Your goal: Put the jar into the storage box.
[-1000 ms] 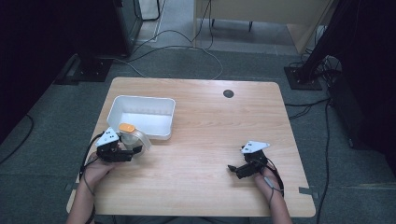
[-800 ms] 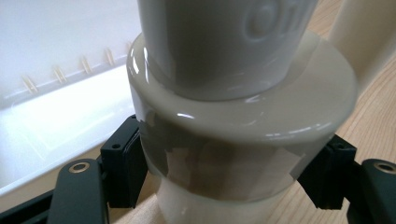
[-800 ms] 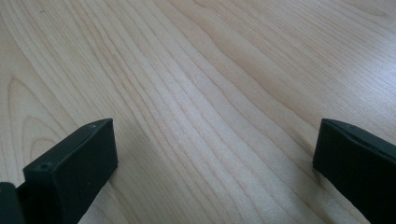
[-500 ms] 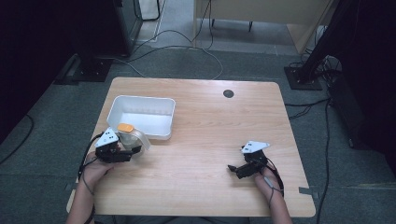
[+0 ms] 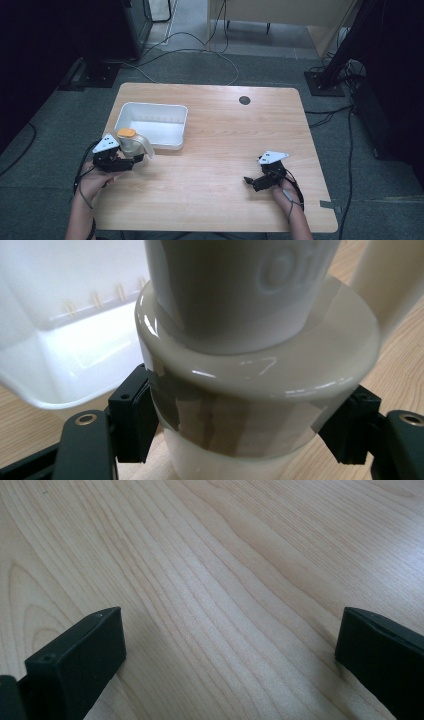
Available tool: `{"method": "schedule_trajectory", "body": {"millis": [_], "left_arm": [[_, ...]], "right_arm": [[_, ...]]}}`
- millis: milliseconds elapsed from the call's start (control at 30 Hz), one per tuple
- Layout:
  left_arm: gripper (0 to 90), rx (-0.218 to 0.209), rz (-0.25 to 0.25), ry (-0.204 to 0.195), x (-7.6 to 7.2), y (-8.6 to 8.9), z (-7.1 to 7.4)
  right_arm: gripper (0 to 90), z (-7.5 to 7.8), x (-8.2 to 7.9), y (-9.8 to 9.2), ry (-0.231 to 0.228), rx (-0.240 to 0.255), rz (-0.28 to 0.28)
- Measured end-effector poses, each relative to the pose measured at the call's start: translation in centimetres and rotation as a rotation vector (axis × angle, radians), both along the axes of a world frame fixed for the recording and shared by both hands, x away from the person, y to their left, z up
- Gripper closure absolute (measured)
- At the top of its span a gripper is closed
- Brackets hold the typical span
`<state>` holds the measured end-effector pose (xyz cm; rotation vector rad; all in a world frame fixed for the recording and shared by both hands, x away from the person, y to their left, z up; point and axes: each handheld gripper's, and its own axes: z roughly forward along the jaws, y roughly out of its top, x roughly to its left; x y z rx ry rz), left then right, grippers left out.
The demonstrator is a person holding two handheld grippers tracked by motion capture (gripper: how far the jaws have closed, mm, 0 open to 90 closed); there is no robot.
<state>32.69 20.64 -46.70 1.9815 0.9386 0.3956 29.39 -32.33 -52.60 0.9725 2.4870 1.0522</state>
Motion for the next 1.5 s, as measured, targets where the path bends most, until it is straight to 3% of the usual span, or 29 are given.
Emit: {"method": "schedule_trajectory", "body": {"millis": [233, 500, 833, 900, 1067, 1333, 1500], "left_arm": [[28.4, 0.018, 0.044, 0.024, 0.0, -0.1, 1.4], [28.4, 0.039, 0.118, 0.004, -0.1, -0.7, 3.7], [28.5, 0.021, 0.152, -0.038, 0.1, -1.3, 5.2], [28.5, 0.013, 0.176, -0.069, 0.5, -1.9, 5.6], [28.5, 0.009, 0.195, -0.097, 0.8, -2.3, 5.8], [28.5, -0.035, 0.267, -0.205, 1.7, -3.6, 5.5], [28.5, -0.124, 0.322, -0.284, 3.0, -4.1, 3.5]], "right_arm": [[0.0, 0.0, 0.0, 0.0, 0.0, 0.0, 0.0], [0.0, 0.0, 0.0, 0.0, 0.0, 0.0, 0.0], [0.0, 0.0, -0.1, 0.0, 0.001, 0.0, -0.006], [0.0, 0.0, -0.1, 0.0, 0.001, 0.0, -0.008], [0.0, 0.0, -0.2, 0.0, 0.004, 0.0, -0.013], [0.0, 0.0, -0.3, 0.0, 0.003, 0.0, -0.017], [0.0, 0.0, -0.3, 0.0, 0.003, 0.0, -0.017]]}}
